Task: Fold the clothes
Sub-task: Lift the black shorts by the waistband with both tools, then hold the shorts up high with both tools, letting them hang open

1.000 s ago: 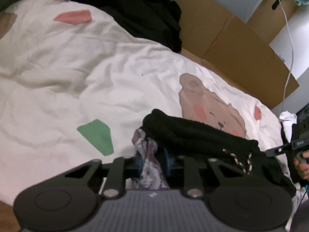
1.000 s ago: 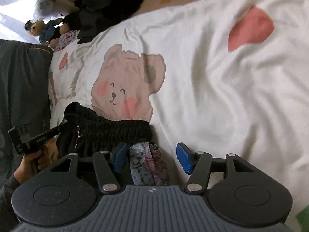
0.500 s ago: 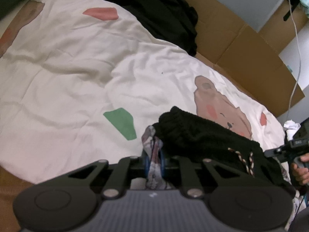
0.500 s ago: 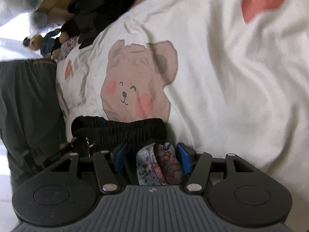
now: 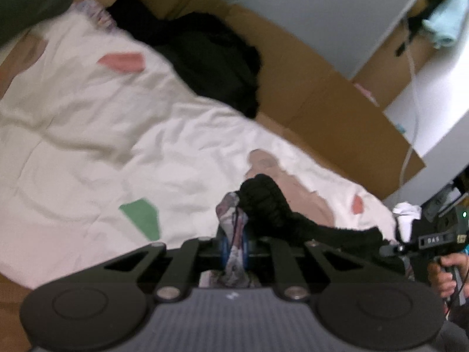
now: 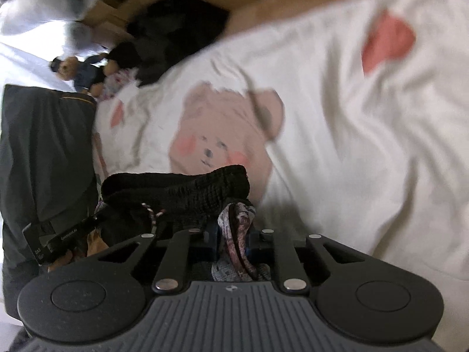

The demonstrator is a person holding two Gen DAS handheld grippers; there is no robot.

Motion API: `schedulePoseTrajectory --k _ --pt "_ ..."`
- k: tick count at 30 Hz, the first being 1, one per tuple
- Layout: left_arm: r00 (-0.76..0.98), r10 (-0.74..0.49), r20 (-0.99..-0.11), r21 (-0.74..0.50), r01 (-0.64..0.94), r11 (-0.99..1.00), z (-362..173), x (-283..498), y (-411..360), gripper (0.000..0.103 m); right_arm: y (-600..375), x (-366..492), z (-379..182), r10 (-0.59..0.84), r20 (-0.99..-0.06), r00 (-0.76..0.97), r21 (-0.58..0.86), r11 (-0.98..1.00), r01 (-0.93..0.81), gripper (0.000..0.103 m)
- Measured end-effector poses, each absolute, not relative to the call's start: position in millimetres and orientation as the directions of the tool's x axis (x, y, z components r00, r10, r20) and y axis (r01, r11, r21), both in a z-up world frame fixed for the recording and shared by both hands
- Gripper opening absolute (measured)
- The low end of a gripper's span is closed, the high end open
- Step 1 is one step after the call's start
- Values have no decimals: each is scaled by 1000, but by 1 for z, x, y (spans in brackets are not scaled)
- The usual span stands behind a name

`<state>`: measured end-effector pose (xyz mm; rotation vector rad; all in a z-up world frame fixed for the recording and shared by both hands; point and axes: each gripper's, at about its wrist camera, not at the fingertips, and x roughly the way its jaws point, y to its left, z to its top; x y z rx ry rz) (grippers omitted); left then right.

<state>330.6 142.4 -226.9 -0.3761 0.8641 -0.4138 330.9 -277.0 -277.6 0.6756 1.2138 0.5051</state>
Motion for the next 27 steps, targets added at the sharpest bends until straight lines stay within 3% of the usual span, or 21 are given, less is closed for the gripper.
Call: schedulePoseTrajectory --k 15,27 --pt "702 -542 -461 -427 360 830 -128 263 125 8 -308 276 -136 603 -609 515 593 778 -210 15" --pt "727 -617 -302 -360 512 780 4 204 99 8 -338 209 -17 564 -479 673 506 804 -313 14"
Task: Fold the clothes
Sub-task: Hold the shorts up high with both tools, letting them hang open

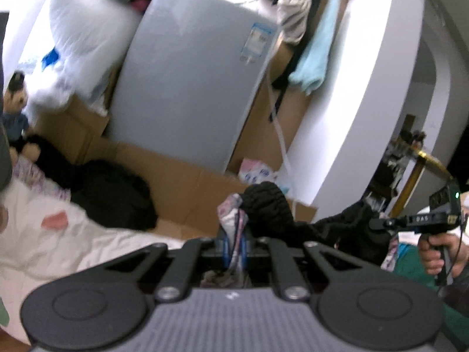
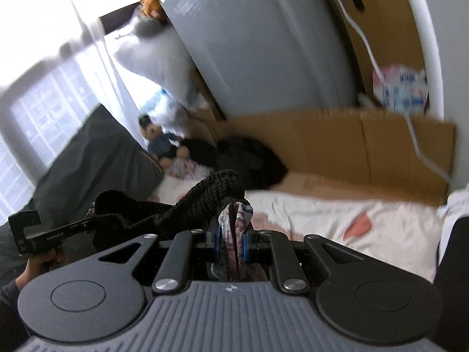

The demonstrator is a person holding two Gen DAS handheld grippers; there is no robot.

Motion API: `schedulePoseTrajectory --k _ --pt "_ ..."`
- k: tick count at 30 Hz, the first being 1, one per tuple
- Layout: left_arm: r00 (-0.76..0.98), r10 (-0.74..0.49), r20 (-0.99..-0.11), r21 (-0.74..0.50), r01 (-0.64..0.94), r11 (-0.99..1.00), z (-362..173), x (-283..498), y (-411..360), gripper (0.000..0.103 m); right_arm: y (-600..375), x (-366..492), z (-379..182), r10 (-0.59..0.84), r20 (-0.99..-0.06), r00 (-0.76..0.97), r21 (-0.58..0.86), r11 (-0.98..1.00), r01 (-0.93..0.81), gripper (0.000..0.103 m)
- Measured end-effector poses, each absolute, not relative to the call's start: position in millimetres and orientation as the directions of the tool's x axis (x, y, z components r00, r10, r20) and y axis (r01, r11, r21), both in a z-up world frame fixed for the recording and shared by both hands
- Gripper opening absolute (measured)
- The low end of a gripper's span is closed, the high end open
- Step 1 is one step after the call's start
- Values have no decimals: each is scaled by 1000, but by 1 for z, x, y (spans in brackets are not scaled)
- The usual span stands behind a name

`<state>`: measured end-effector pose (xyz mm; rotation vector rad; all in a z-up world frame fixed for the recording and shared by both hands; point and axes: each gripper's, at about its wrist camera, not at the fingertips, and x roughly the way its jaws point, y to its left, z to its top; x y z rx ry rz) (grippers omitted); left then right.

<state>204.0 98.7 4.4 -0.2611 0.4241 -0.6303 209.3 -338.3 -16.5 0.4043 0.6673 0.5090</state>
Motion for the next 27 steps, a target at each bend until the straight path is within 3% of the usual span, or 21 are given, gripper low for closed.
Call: schedulePoseTrajectory --k 11,27 --pt "757 -628 -184 -326 555 765 83 137 91 8 -359 145 84 568 -310 762 412 803 -431 14" --pt "740 -670 -57 -284 632 722 152 39 87 8 -380 59 158 601 -152 785 331 779 -533 14"
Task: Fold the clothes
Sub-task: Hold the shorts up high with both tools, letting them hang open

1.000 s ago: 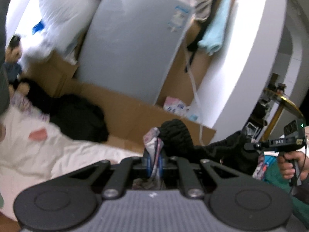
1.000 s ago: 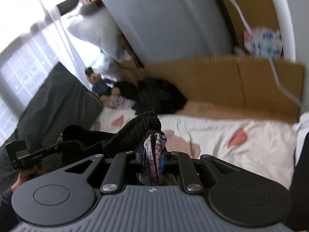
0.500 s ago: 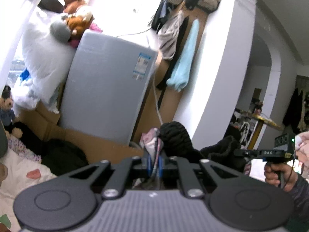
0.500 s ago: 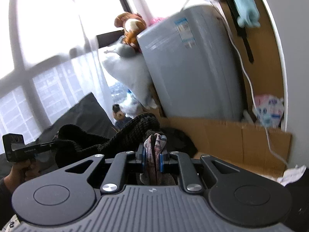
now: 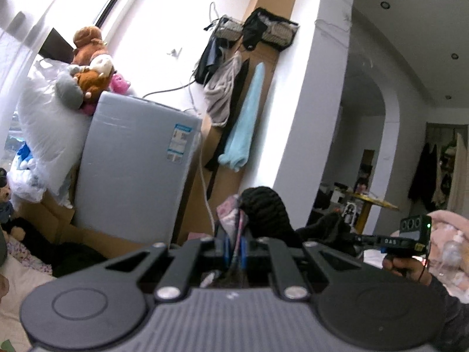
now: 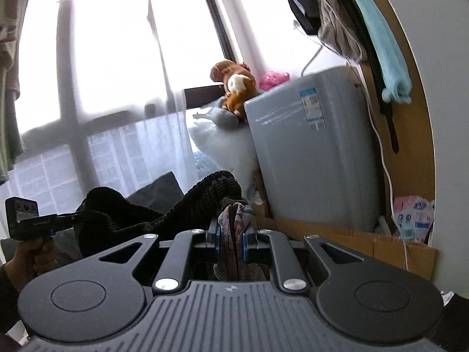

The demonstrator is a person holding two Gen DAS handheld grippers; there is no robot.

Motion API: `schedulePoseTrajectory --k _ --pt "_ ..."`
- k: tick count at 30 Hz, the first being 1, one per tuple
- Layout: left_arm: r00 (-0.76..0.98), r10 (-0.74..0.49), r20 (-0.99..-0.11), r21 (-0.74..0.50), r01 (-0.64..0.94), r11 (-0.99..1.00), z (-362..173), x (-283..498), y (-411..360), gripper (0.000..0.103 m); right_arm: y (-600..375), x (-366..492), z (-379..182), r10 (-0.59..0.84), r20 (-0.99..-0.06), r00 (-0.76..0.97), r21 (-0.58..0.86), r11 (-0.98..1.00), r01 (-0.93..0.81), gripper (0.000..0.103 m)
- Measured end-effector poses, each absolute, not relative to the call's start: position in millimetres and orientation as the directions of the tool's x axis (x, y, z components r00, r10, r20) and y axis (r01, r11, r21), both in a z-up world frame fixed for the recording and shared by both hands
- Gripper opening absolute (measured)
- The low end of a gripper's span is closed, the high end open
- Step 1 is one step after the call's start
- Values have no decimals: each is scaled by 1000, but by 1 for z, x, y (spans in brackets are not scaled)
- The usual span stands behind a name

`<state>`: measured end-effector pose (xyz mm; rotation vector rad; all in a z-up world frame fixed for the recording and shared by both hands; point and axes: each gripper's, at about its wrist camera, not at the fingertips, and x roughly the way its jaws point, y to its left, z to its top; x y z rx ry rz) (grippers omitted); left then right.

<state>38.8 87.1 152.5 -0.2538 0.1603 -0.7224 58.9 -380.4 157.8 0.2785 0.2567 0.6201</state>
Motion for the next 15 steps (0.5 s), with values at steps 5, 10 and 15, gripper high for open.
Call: schedulePoseTrajectory --k 5,10,15 --pt "702 -711 -42 -259 680 686 163 13 83 8 -390 31 170 608 -134 782 311 775 -550 14" --pt "676 -736 -32 -247 708 661 171 -2 80 8 -400 -1 181 621 -115 776 289 768 -572 14" --pt "656 -754 -44 -239 726 645 173 -9 75 8 -405 -25 190 634 -102 767 270 760 -592 14"
